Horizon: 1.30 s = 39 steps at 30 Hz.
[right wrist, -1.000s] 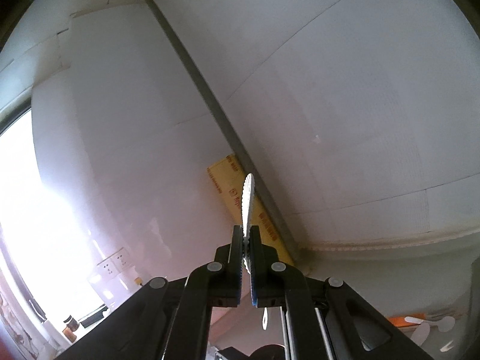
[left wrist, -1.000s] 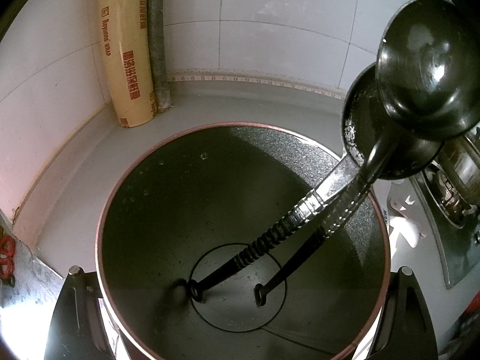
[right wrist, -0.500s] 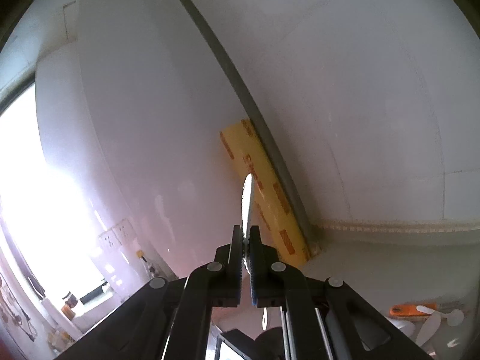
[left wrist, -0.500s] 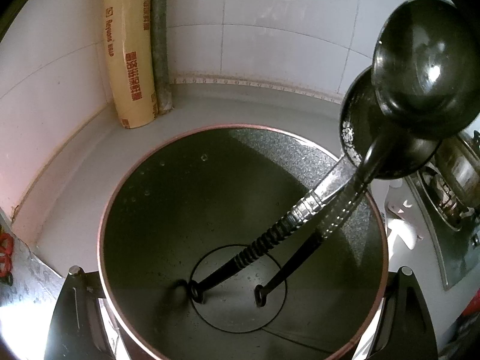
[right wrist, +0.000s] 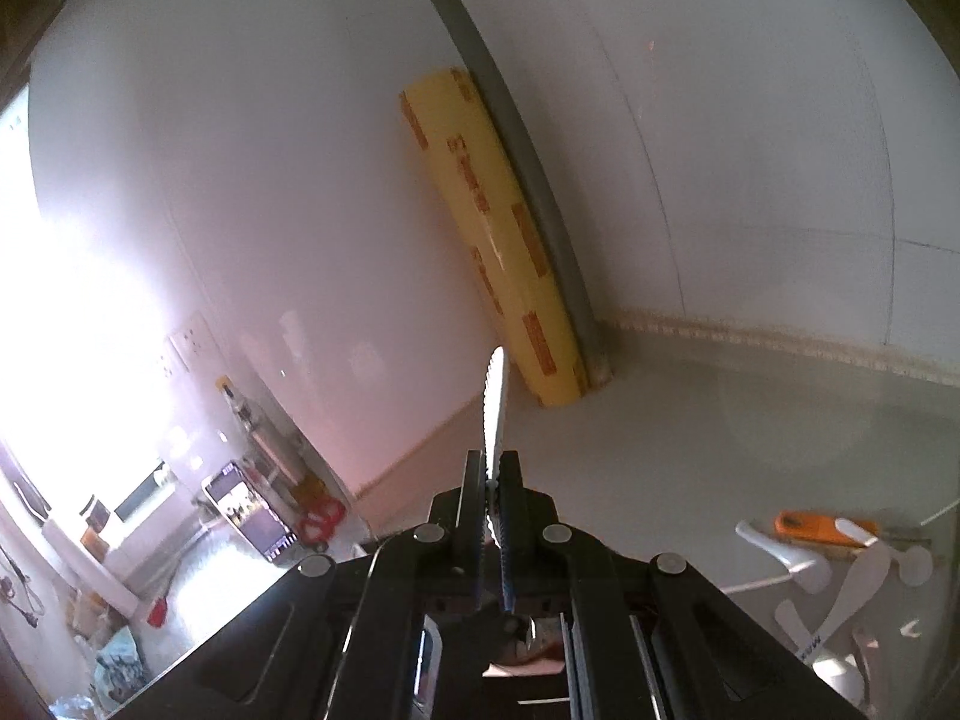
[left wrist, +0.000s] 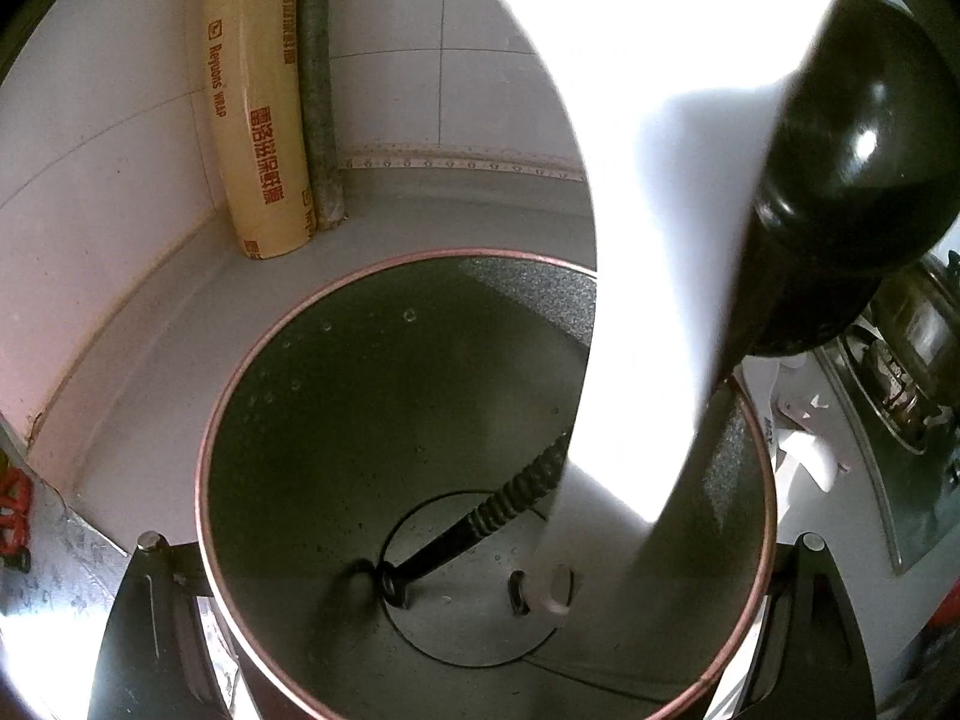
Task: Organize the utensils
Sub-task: 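Lower the white rice paddle handle-first into the red holder with the right tool, then open the right tool, release the paddle and move back toward the utensils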
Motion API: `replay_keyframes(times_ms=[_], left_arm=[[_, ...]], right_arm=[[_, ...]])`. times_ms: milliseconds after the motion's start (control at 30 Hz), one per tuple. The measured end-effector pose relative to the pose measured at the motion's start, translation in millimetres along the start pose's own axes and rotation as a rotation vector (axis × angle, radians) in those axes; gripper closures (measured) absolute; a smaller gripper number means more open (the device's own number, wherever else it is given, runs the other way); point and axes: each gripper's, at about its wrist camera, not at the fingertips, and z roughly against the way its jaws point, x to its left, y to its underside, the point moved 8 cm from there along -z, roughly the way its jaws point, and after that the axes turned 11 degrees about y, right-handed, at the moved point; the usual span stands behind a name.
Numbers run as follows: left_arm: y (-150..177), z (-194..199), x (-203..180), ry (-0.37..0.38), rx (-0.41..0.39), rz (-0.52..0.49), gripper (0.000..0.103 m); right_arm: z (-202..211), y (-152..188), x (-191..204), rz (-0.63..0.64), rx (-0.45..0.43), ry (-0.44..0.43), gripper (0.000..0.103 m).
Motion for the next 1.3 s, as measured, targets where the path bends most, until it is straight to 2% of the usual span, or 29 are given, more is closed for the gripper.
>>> replay_keyframes(times_ms=[233, 400, 600, 733, 900, 967, 1033, 1100, 1167, 1300], left_arm=[[0.3, -0.8, 0.3, -0.001, 0.003, 0.003, 0.013], [0.3, -2.7, 0.9, -0.003, 0.005, 0.003, 0.013], [0.5, -1.9, 2.4, -0.007, 0.007, 0.007, 0.013], [-0.1, -1.3, -0.1, -0.011, 0.01, 0.009, 0.013], [-3.8, -4.7, -2.3, -0.014, 0.011, 0.013, 0.013], [-2.4, -1.6, -0.3, -0.016, 0.01, 0.015, 0.013], [-1.9, -1.5, -0.3, -0.018, 0.01, 0.017, 0.013], [-2.0, -1.0, -0.8, -0.02, 0.01, 0.019, 0.013], [-1.4, -0.6, -0.8, -0.02, 0.01, 0.021, 0.013], [0.0, 0.5, -1.5, -0.02, 0.009, 0.02, 0.013]], right_arm=[[-0.4, 2.8, -0.4, 0.032, 0.001, 0.034, 0.095], [15.3, -5.2, -8.0, 0.011, -0.027, 0.04, 0.095], [41.6, -22.0, -40.7, -0.051, -0.076, 0.103, 0.095], [63.3, -27.3, -79.2, -0.107, -0.106, 0.186, 0.092], [81.9, -9.7, -136.6, -0.177, -0.077, 0.328, 0.08], [84.4, 2.6, -156.9, -0.207, -0.05, 0.384, 0.058], [84.8, 20.1, -176.5, -0.23, -0.015, 0.441, 0.042], [83.1, 35.5, -189.1, -0.239, 0.02, 0.472, 0.037], [80.1, 54.6, -202.2, -0.262, 0.067, 0.495, 0.026], [75.1, 87.4, -219.3, -0.299, 0.127, 0.521, 0.017]])
